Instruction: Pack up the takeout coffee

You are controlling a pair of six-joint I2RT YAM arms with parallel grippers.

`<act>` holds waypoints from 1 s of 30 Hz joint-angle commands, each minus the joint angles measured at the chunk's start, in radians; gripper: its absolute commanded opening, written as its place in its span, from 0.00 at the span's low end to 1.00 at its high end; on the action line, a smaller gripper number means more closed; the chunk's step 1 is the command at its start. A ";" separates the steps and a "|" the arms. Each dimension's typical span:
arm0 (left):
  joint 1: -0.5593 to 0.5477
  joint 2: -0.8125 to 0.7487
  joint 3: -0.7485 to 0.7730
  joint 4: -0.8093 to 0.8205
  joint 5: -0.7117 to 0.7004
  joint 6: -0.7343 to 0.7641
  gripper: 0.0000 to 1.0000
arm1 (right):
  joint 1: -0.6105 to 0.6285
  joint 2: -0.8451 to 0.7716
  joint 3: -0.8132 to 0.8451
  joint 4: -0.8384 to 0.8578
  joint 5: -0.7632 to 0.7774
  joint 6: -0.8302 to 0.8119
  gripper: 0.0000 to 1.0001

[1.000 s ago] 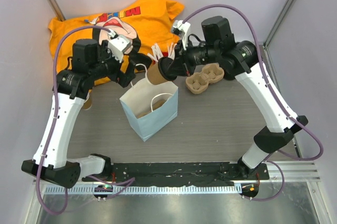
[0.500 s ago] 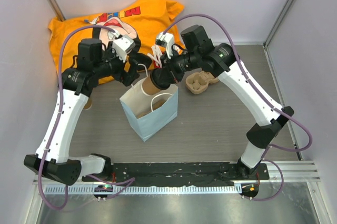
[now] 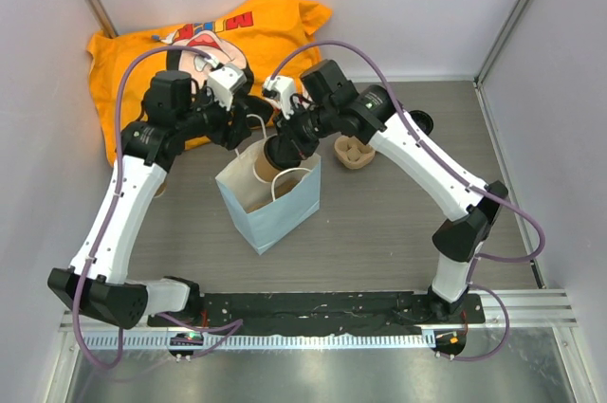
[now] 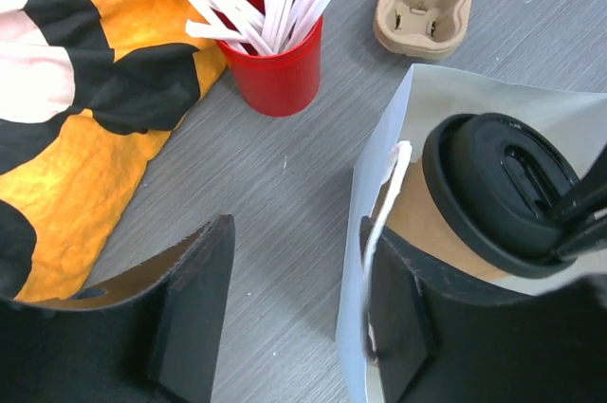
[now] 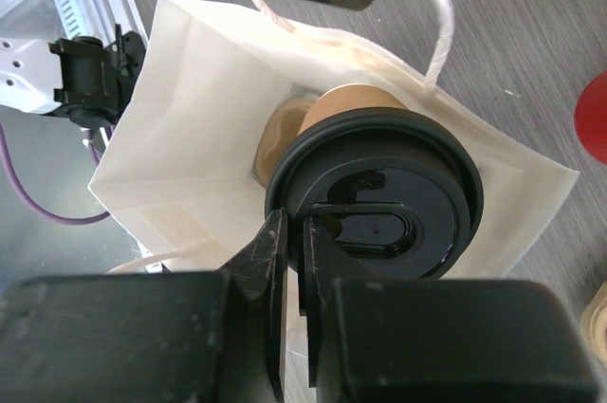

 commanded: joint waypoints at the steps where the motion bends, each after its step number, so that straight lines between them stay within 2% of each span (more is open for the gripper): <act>1: 0.004 0.000 -0.005 0.069 -0.002 -0.025 0.57 | 0.024 -0.004 -0.017 0.037 0.067 0.003 0.01; 5: 0.004 -0.001 -0.021 0.087 -0.013 -0.046 0.46 | 0.037 0.017 -0.033 0.037 0.097 -0.001 0.01; 14: 0.009 -0.011 -0.054 0.130 -0.047 -0.109 0.30 | 0.056 0.054 -0.054 0.044 0.161 -0.007 0.01; 30: 0.021 -0.018 -0.109 0.193 -0.145 -0.211 0.24 | 0.076 0.088 -0.082 0.044 0.268 -0.027 0.01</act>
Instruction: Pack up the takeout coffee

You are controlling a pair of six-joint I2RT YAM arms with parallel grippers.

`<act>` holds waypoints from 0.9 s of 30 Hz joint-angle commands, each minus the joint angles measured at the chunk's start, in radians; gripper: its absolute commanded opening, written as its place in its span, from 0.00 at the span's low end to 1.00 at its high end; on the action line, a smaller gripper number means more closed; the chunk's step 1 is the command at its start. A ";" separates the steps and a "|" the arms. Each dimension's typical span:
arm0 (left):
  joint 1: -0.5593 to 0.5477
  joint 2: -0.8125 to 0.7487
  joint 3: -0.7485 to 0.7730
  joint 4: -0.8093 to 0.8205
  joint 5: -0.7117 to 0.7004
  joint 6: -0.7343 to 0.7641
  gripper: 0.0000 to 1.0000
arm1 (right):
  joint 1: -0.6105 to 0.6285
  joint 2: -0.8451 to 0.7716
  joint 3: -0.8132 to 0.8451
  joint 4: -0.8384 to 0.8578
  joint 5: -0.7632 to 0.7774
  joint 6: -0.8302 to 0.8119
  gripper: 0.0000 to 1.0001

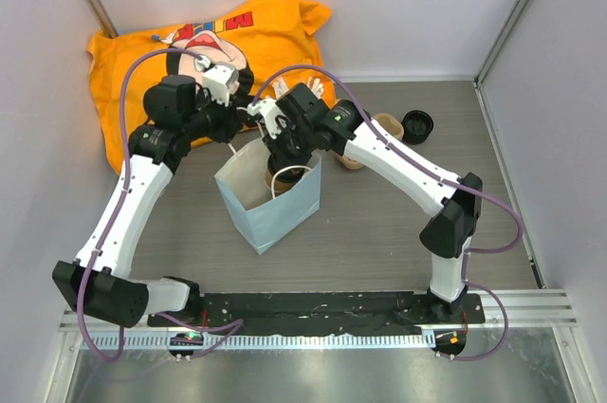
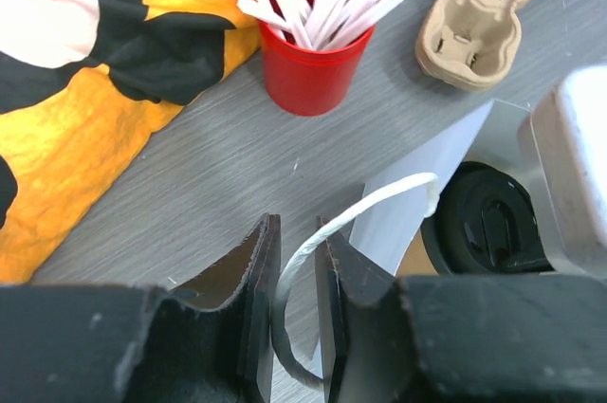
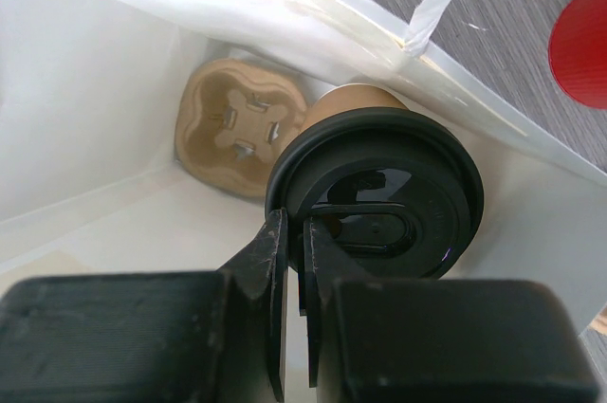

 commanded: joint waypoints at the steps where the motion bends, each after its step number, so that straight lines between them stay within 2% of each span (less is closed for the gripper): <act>1: 0.010 -0.027 -0.012 0.069 -0.042 -0.043 0.23 | 0.006 0.011 -0.006 0.034 0.052 -0.010 0.01; 6: 0.018 -0.027 -0.016 0.079 -0.057 -0.070 0.20 | 0.006 0.019 -0.013 0.025 0.083 -0.012 0.01; 27: 0.020 -0.046 -0.021 0.072 -0.040 -0.074 0.20 | 0.015 0.065 -0.020 0.021 0.103 -0.013 0.01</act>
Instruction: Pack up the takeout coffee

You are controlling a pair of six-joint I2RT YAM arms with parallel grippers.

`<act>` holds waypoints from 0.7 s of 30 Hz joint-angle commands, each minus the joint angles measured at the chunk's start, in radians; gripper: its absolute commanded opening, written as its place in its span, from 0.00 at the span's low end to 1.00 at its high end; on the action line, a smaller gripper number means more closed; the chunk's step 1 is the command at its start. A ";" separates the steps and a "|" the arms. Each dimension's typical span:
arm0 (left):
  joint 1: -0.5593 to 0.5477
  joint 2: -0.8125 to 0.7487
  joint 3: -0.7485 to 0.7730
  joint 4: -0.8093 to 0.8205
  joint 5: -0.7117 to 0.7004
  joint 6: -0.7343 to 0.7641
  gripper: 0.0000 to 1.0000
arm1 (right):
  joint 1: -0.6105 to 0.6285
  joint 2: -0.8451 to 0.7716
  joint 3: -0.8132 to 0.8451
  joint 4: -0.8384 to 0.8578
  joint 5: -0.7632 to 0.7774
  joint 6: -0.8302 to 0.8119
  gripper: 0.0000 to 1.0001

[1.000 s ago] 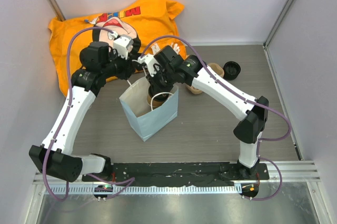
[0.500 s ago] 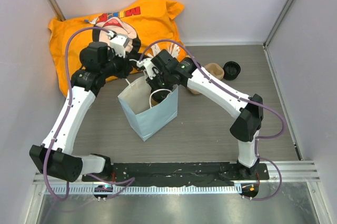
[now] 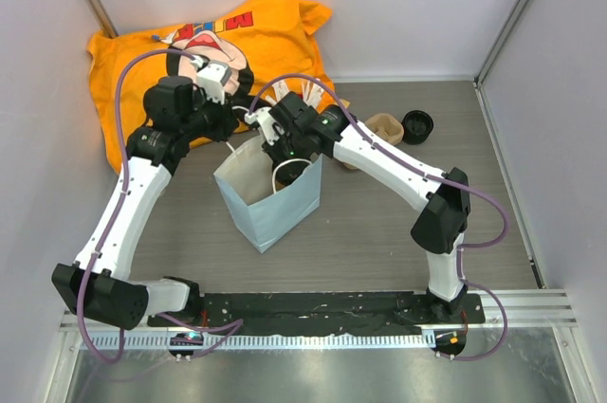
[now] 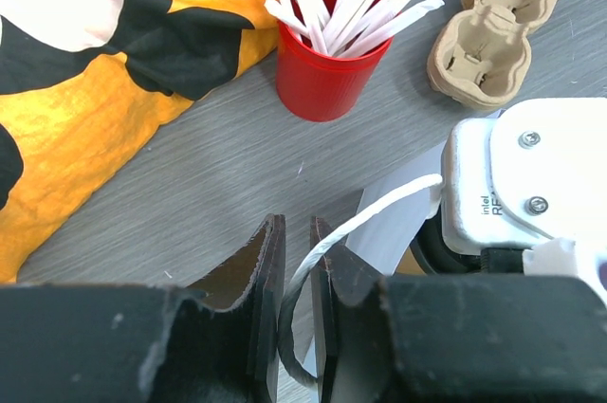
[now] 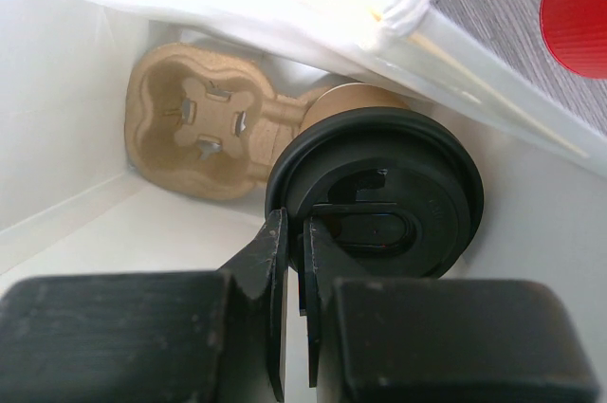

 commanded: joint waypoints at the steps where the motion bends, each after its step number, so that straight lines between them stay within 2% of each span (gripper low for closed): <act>1: 0.005 -0.034 0.001 0.047 0.004 -0.005 0.20 | 0.009 0.001 0.001 0.019 0.016 -0.012 0.01; 13: 0.005 -0.029 -0.005 0.061 -0.057 -0.014 0.14 | 0.009 0.009 -0.005 0.020 0.015 -0.021 0.01; 21: 0.005 -0.020 -0.005 0.070 -0.080 -0.019 0.13 | 0.009 0.023 -0.006 0.016 0.020 -0.027 0.01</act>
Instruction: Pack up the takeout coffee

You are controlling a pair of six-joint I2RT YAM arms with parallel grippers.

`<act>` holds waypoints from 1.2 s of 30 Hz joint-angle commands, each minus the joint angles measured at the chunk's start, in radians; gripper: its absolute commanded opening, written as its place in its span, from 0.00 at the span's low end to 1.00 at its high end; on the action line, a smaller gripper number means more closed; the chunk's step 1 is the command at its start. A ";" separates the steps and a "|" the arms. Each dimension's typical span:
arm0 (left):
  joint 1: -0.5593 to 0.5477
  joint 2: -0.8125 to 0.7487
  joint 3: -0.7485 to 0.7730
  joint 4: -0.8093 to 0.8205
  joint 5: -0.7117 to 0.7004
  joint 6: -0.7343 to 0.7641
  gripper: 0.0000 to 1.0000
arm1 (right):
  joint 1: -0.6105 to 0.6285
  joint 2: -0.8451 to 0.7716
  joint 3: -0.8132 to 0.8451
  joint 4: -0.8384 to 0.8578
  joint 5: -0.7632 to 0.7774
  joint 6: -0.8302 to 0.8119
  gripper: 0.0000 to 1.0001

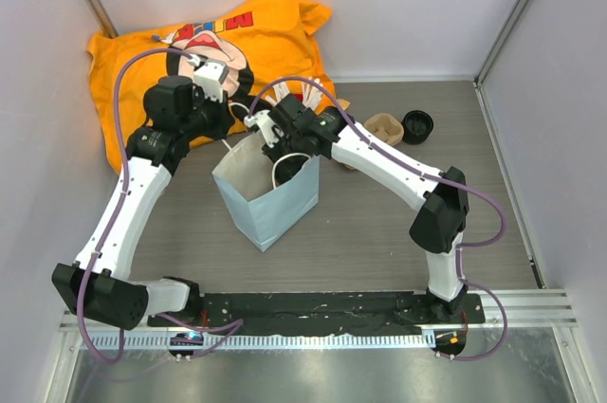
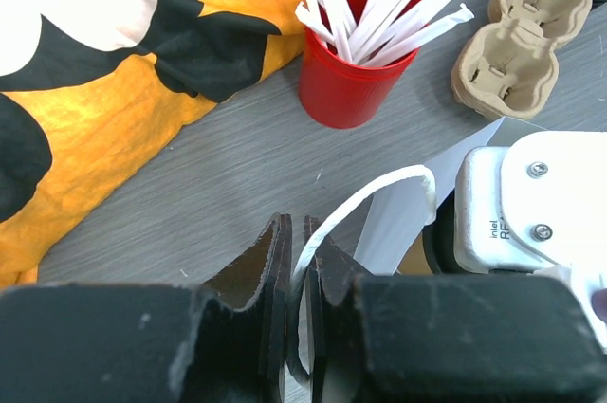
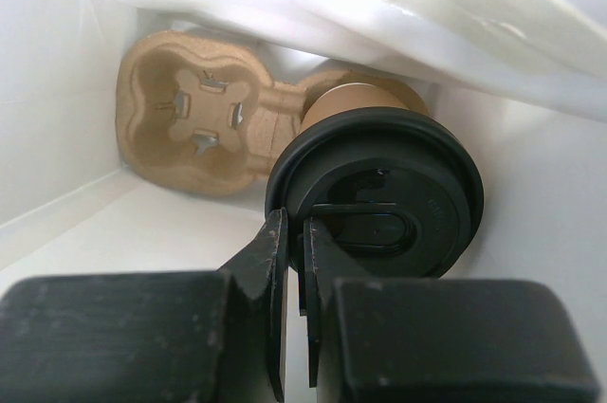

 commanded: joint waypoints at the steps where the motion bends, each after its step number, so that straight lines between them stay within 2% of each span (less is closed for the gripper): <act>1: 0.006 -0.016 0.000 0.053 -0.025 -0.014 0.13 | 0.007 0.013 0.004 0.014 0.011 -0.011 0.01; 10: 0.005 -0.005 0.006 0.060 -0.041 -0.020 0.13 | 0.007 0.038 0.004 -0.017 -0.012 -0.022 0.01; 36: 0.005 -0.016 -0.002 0.065 -0.063 -0.033 0.13 | 0.012 0.056 0.012 -0.026 0.052 -0.026 0.01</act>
